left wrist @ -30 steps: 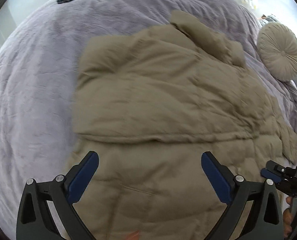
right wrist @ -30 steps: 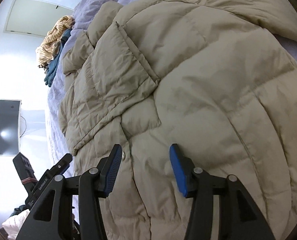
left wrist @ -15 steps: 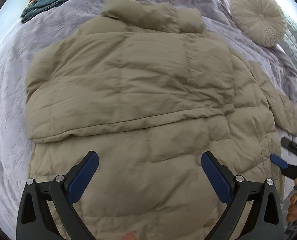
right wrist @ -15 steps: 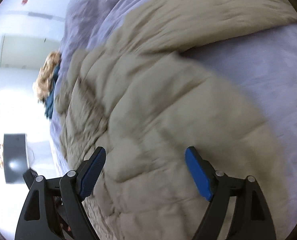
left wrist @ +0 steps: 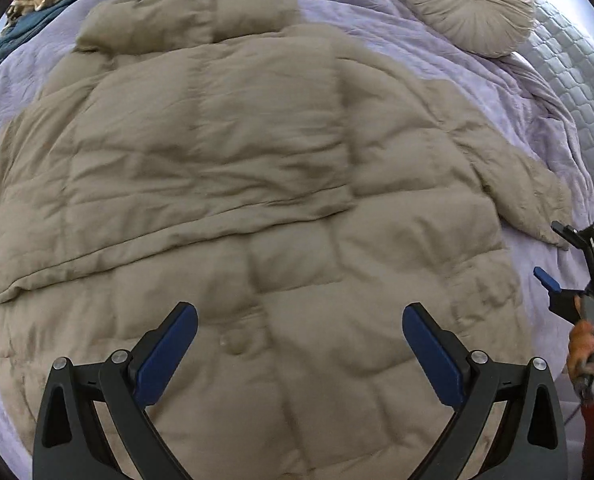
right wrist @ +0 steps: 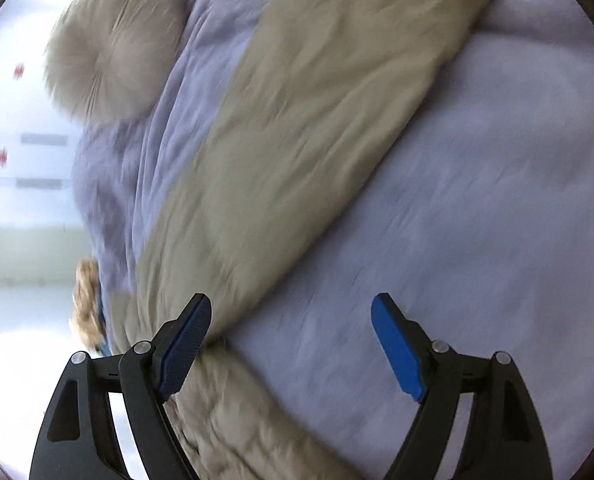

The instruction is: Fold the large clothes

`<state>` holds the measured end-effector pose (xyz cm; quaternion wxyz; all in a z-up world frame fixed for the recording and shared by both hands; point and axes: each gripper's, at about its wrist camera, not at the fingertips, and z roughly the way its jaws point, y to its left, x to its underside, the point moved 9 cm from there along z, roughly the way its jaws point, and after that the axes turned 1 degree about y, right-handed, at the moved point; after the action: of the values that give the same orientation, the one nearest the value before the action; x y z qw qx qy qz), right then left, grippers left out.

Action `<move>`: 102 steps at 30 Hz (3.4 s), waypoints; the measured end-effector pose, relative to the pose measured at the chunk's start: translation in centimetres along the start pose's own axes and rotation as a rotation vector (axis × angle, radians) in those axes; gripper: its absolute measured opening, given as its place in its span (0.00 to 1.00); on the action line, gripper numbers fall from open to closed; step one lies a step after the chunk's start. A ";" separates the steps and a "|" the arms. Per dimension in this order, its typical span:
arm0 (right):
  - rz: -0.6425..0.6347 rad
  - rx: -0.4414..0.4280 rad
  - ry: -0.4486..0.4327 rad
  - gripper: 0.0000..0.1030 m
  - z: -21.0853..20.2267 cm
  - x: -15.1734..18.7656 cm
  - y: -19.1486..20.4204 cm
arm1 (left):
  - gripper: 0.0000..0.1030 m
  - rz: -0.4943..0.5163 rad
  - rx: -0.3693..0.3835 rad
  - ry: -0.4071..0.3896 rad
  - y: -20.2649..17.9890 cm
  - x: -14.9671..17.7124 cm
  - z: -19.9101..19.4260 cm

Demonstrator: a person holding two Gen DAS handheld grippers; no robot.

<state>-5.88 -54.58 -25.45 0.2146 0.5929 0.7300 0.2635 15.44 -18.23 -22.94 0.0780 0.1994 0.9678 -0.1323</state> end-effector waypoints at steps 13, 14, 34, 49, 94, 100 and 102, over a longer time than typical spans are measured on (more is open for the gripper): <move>0.337 -0.285 -0.121 0.82 0.7 -10.5 -1.3 | 1.00 -0.005 -0.064 -0.003 -3.0 -2.0 0.8; 0.372 -0.308 -0.115 0.81 1.1 -10.8 -1.4 | 1.00 -0.009 -0.067 -0.004 -3.0 -2.1 0.8; -0.222 -0.444 0.029 0.09 -0.6 -6.1 19.0 | 1.00 -0.109 -0.122 -0.050 2.1 -2.0 -0.8; -0.956 -0.247 0.397 0.09 14.1 22.7 33.3 | 1.00 -0.264 -0.176 -0.129 11.6 0.3 -4.0; -0.282 -0.293 0.311 0.42 13.5 16.9 25.9 | 1.00 -0.307 -0.006 -0.228 15.3 -3.4 -4.5; -0.516 -0.321 0.317 0.15 14.0 20.0 31.4 | 1.00 -0.313 0.035 -0.290 17.4 -4.3 -6.6; -0.661 -0.299 0.349 0.15 14.6 23.1 33.4 | 1.00 -0.330 0.089 -0.308 18.0 -4.6 -7.2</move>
<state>23.64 -24.83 -15.38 0.2445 0.2349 0.8604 0.3804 26.26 -1.87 -19.17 0.1935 0.0192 0.9571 -0.2148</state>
